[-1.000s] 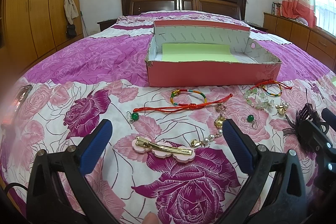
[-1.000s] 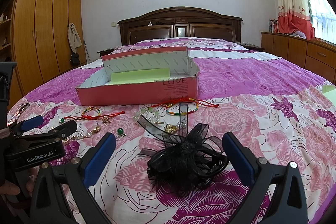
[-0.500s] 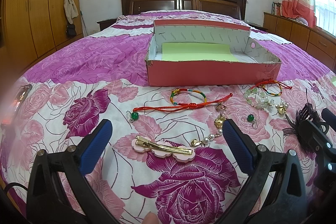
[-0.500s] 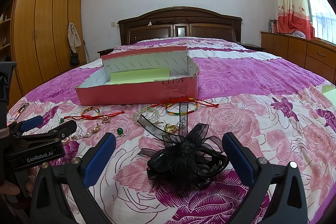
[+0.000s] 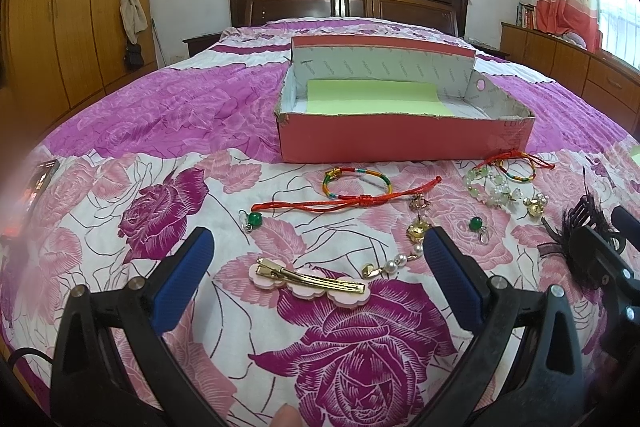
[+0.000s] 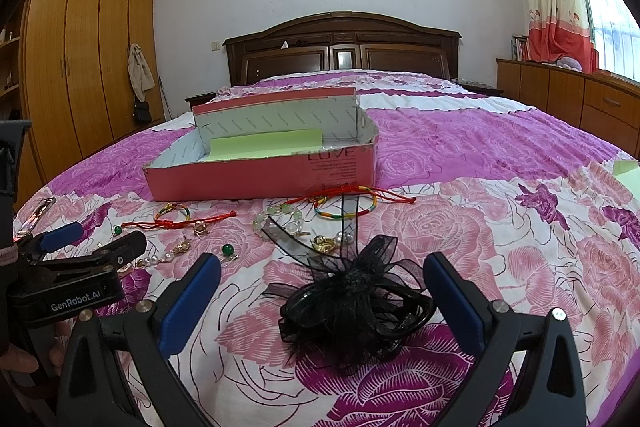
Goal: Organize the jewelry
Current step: 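Grasp the gold flower hair clip with the left gripper while the right grasps the black feathered clip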
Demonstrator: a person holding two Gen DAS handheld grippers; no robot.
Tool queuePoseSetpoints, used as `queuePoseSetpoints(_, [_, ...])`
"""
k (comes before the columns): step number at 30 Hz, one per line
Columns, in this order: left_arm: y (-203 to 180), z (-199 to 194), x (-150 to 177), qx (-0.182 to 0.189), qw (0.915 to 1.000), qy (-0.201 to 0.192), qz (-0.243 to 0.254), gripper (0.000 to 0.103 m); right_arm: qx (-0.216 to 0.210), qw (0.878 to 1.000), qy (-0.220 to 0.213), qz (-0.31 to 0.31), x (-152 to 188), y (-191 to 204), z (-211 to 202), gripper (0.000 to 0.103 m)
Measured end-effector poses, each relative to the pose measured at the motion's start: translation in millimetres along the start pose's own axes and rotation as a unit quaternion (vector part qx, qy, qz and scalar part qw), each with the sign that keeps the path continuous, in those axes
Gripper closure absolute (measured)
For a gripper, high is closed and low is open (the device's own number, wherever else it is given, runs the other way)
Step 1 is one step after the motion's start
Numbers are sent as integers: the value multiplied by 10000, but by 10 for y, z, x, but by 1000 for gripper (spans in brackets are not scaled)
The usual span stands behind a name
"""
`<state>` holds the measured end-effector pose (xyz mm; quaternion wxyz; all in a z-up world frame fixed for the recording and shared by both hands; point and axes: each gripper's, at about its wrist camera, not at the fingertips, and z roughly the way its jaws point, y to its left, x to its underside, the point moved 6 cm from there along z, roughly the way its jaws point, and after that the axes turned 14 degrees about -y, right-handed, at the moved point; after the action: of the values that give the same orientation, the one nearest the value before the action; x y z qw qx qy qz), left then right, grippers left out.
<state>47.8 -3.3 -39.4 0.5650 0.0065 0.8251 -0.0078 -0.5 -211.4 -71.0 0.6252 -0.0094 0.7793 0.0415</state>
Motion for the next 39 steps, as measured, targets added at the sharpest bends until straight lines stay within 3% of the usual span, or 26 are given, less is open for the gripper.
queuePoseSetpoints(10, [-10, 91, 70, 96, 9994, 332, -28, 5, 96, 9997, 131, 174, -10, -176, -21, 0])
queuePoseSetpoints(16, [33, 228, 267, 149, 9951, 941, -258, 5, 195, 9973, 640, 310, 155, -243, 143, 0])
queuePoseSetpoints(23, [-11, 266, 327, 188, 9928, 1172, -151, 4, 126, 9955, 830, 444, 241, -269, 196, 0])
queuePoseSetpoints(28, [-27, 206, 273, 508, 9902, 1302, -49, 5, 114, 9939, 946, 552, 270, -299, 224, 4])
queuePoseSetpoints(31, [34, 132, 239, 620, 9903, 1239, 66, 13, 86, 9933, 967, 623, 279, -311, 234, 6])
queuePoseSetpoints(37, [16, 23, 168, 750, 9904, 1124, 300, 42, 58, 9919, 1031, 741, 303, -340, 252, 13])
queuePoseSetpoints(39, [31, 16, 177, 811, 9901, 1117, 242, 42, 72, 9918, 1037, 744, 293, -352, 249, 20])
